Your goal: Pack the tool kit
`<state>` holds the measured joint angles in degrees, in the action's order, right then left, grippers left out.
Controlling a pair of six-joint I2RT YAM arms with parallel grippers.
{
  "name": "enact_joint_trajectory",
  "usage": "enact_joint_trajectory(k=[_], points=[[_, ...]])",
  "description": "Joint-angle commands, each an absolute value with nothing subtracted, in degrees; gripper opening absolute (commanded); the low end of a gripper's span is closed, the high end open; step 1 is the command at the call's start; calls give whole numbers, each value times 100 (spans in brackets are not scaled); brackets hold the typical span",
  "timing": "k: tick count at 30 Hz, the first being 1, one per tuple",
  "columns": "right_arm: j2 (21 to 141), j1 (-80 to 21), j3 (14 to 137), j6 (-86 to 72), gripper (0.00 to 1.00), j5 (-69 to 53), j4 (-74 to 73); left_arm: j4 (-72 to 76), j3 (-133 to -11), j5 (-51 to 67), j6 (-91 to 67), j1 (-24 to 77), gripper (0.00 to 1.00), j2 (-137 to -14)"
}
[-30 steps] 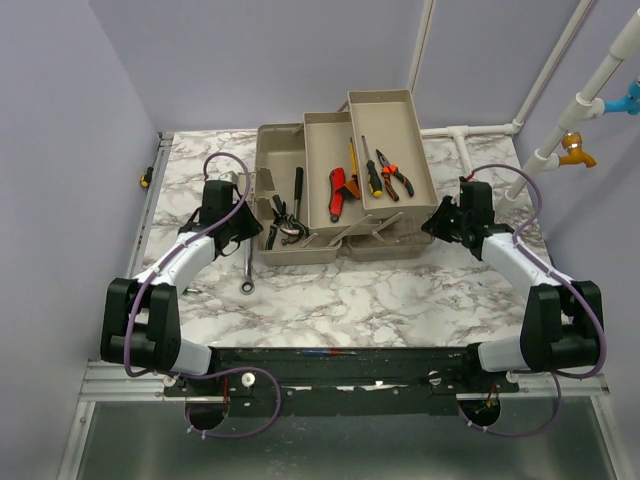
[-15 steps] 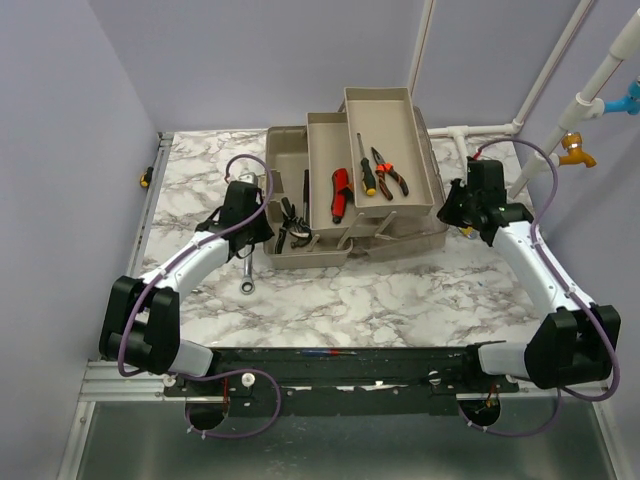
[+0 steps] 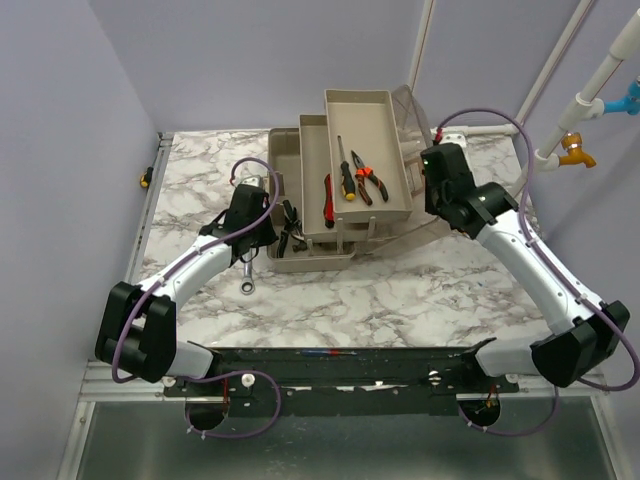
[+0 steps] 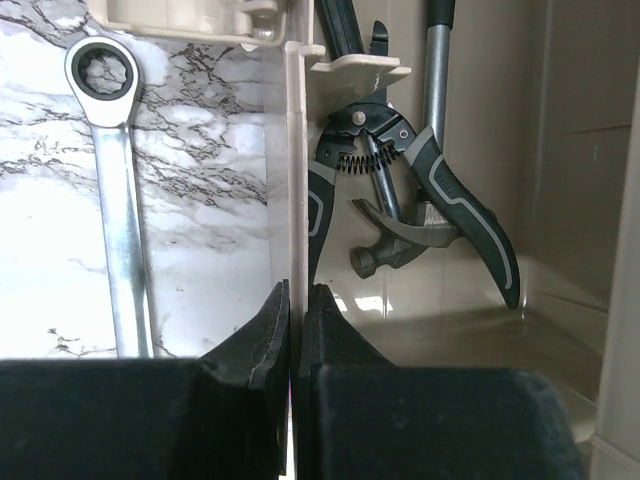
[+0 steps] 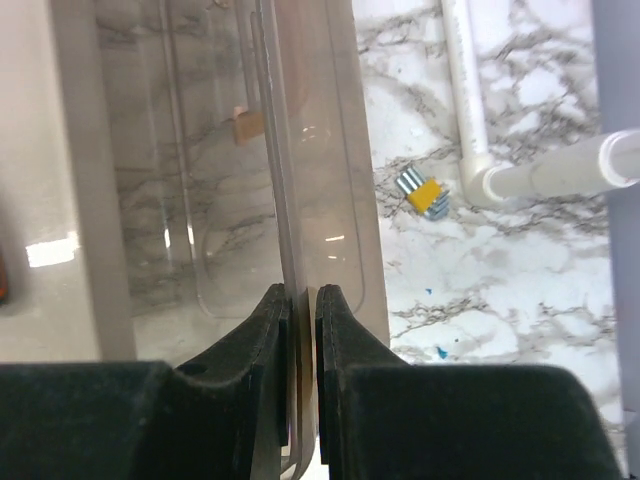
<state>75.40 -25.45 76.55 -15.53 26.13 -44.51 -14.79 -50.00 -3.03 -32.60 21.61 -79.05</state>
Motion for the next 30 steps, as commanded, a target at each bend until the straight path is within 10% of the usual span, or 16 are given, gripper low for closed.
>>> enact_joint_trajectory(k=[1, 20, 30], points=[[7905, -3428, 8628, -1899, 1, 3716, -4491, -1094, -4966, 261, -3510, 2388, 0, -7646], [11107, -6668, 11349, -1074, 10, 7809, -5450, -793, -4904, 733, -3786, 2461, 0, -7834], [11220, -7420, 10701, 582, 44, 7545, -2739, -662, -4852, 946, -3837, 2461, 0, -7934]])
